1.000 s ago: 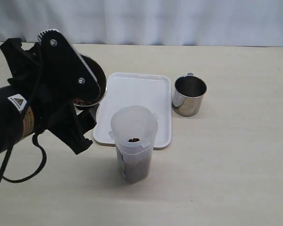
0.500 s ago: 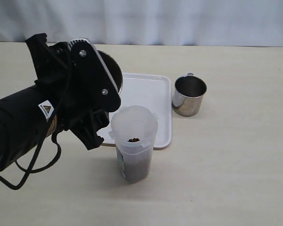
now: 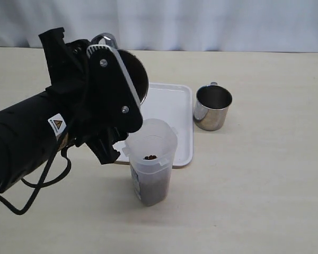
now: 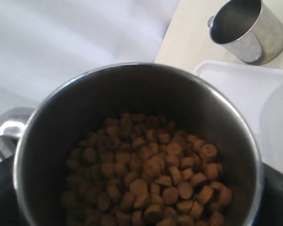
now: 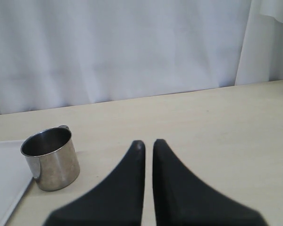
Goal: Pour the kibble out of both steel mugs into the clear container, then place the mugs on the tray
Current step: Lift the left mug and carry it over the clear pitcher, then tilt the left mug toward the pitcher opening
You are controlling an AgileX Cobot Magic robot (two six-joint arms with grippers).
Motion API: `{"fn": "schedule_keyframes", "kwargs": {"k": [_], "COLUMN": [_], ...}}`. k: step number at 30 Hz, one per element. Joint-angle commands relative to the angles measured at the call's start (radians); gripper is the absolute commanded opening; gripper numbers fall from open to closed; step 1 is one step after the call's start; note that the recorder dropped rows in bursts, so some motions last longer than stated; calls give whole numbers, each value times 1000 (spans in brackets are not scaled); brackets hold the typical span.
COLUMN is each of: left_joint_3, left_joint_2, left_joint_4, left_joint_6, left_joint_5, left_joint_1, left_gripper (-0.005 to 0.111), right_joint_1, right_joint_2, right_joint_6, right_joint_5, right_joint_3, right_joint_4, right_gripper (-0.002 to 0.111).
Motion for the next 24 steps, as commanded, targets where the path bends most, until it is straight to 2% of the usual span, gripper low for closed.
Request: {"fn": "schedule_keyframes", "kwargs": {"k": [1, 14, 24], "left_joint_3": [-2, -2, -2], "left_joint_2": [-2, 26, 52], "left_joint_4": [26, 26, 26], "left_joint_6": [115, 125, 227], "left_joint_5": [-6, 25, 23], "left_joint_1": [-3, -1, -1], "left_gripper": [0, 0, 0], "right_joint_1": [4, 4, 4], "right_joint_2": [-4, -4, -4], "right_joint_6": [2, 2, 2], "right_joint_5": [2, 2, 2], "right_joint_3": [4, 4, 4], "right_joint_4": [-6, -6, -6], "right_gripper": [5, 5, 5]}}
